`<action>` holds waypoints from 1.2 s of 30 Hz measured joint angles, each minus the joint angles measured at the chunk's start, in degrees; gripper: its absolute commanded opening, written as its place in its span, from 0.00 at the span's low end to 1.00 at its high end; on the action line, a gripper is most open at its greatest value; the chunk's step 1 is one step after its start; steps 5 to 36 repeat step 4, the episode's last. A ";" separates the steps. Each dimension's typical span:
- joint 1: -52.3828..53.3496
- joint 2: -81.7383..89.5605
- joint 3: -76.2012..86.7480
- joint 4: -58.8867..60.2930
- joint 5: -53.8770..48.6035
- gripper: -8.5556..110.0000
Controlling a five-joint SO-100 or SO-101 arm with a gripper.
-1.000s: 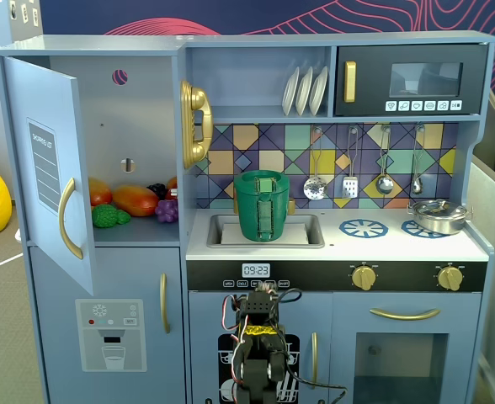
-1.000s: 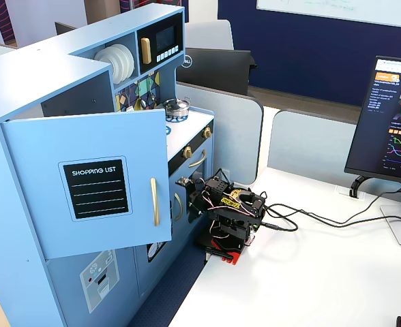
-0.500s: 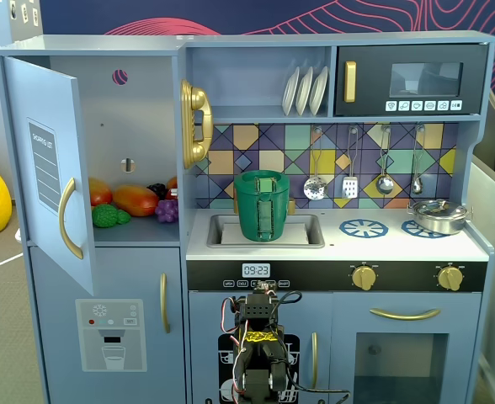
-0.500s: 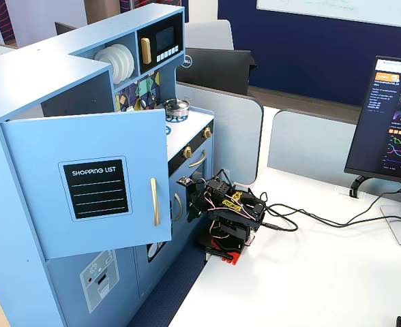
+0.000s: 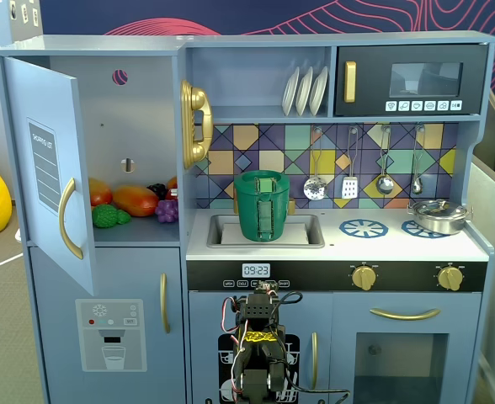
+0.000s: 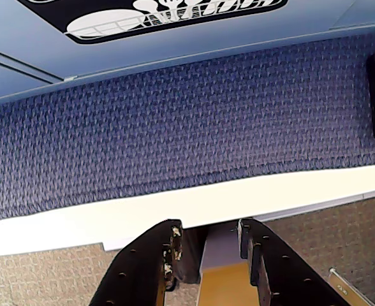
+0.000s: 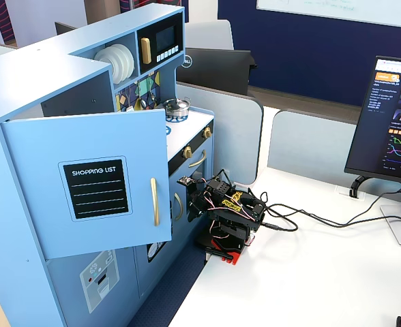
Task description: Pick up the lid from the counter and put it on the green recipient
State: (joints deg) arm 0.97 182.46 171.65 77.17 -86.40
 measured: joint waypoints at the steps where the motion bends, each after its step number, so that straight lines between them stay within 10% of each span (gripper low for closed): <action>1: 0.00 0.00 0.00 0.00 0.00 0.09; 36: 0.00 0.00 0.00 0.00 0.00 0.09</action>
